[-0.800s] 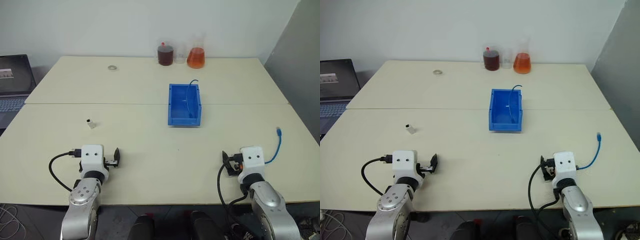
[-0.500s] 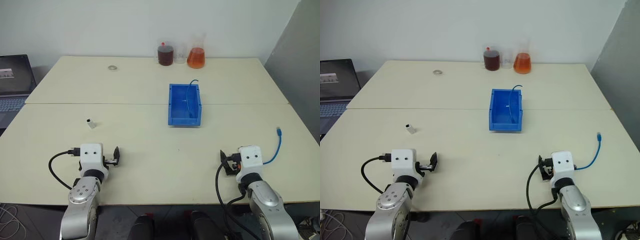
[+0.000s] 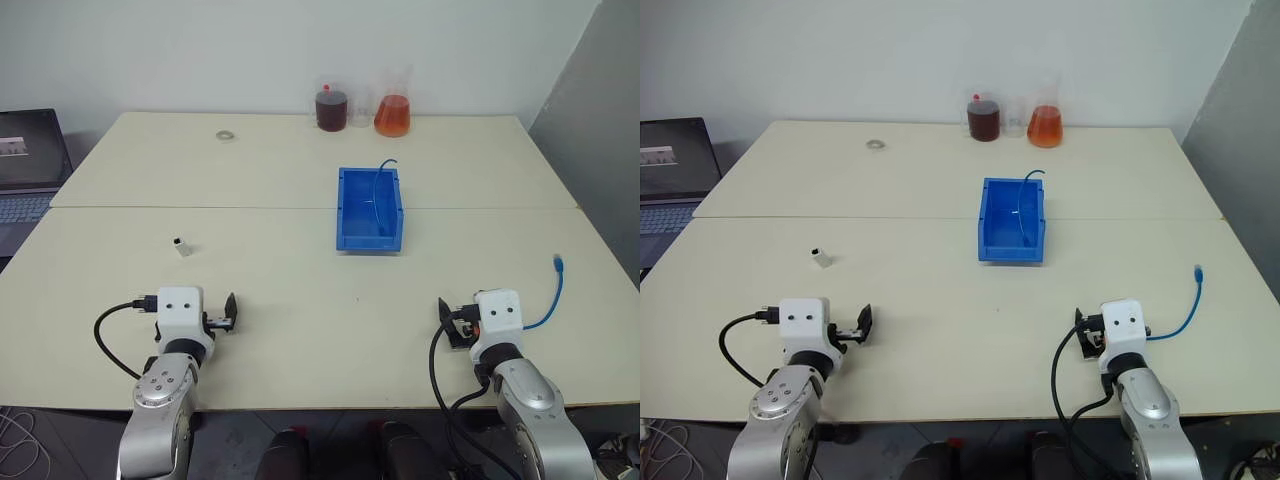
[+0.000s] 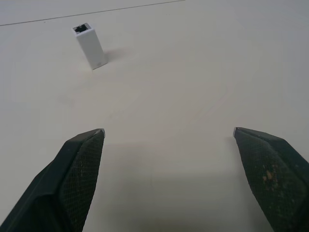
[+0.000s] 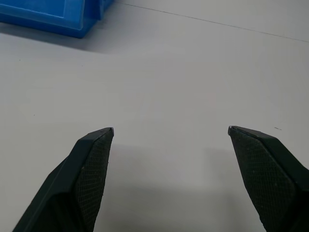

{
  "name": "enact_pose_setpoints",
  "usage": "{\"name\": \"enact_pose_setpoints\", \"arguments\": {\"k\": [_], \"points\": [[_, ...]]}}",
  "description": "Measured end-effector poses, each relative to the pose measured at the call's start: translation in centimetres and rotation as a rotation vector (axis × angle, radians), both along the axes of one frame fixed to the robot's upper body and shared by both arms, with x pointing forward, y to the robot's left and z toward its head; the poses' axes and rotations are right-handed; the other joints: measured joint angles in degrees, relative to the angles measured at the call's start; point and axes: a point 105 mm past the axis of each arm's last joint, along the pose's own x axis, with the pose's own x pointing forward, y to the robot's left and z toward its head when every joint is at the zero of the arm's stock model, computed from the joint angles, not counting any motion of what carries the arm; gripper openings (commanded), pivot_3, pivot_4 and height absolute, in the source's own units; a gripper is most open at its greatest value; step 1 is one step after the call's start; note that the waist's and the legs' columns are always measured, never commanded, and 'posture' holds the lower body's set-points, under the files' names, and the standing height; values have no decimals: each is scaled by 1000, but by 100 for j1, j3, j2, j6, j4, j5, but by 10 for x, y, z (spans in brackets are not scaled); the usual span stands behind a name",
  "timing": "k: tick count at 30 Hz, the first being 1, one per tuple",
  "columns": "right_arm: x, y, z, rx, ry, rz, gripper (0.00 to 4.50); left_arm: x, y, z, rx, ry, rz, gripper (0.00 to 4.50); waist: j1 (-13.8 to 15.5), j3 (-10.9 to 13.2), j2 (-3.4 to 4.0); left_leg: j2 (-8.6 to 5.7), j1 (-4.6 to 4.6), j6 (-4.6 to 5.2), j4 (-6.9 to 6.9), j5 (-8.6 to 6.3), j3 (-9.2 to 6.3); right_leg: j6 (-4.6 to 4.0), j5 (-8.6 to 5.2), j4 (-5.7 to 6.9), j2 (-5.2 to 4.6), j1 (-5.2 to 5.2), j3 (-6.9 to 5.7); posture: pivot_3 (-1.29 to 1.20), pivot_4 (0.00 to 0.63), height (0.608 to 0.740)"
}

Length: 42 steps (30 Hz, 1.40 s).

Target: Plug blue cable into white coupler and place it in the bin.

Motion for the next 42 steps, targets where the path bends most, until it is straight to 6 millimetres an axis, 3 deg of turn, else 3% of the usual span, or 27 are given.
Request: {"name": "enact_pose_setpoints", "arguments": {"k": [5,12,17,21,28,34,42], "points": [[-2,-2,-2,-5,9,-4,4036,11,-5,5,6,-15,-82,4500,1,0,0,-1,0,0,0,0,0,0,0,0,0,0,0,0,150,740],[-4,-12,-2,-23,10,-35,4036,25,-27,11,6,-42,-236,4500,2,0,1,0,0,0,-1,0,0,-1,0,1,0,0,-1,0,150,740],[-5,-16,1,-25,-2,-60,4036,29,-22,12,12,-55,-188,4500,-6,0,0,0,0,0,-1,0,0,-1,0,1,0,0,2,0,150,740],[-4,-15,3,-20,-13,-61,4036,17,-13,-5,9,-5,-68,4500,-1,0,0,0,-1,0,0,0,-1,-1,0,1,-1,0,2,0,150,740],[1,-15,11,-30,-40,-53,4036,17,-13,-2,35,-12,-38,4500,1,0,-1,-1,2,0,0,0,0,-1,0,4,-1,1,0,0,150,740],[3,-19,15,-39,-54,-65,4036,37,-38,18,77,-70,-267,4500,6,0,0,-3,0,-1,0,0,0,-1,0,4,-1,1,-2,0,150,740],[-4,-26,11,-50,-38,-97,4036,50,-102,54,74,-145,-814,4500,4,0,0,-3,-1,-1,-1,1,2,-4,-1,3,0,0,-3,0,150,740]]}}
